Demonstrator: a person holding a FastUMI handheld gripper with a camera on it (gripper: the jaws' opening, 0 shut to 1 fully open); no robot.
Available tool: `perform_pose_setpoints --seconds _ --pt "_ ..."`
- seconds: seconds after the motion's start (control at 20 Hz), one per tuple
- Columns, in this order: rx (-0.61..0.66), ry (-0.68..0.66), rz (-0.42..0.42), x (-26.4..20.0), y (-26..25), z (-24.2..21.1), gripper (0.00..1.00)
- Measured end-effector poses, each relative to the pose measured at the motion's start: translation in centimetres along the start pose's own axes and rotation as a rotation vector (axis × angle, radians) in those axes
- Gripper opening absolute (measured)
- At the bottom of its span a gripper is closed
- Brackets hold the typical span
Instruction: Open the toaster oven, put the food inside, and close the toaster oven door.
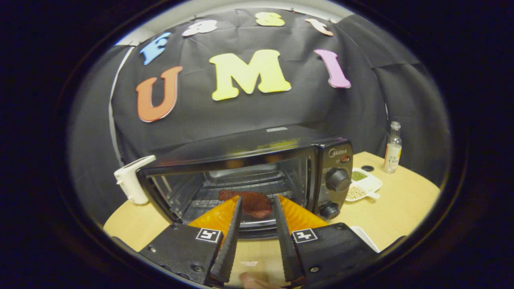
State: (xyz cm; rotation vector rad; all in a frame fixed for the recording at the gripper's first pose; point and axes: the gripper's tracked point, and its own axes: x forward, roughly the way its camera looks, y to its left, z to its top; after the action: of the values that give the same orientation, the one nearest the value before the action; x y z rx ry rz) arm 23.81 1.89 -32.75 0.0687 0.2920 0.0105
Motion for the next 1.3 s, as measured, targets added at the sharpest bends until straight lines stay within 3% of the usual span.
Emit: perform_pose_setpoints --seconds 0.1,0.35,0.75,1.3 --pt "-0.026 -0.025 0.018 -2.8 0.7 0.2 0.51" --pt "-0.062 -0.004 0.039 -9.1 0.9 -1.6 0.98" --pt "-0.051 0.149 0.044 -13.8 -0.1 -8.0 0.98" --pt "-0.010 0.404 0.060 -12.3 1.2 -16.8 0.99"
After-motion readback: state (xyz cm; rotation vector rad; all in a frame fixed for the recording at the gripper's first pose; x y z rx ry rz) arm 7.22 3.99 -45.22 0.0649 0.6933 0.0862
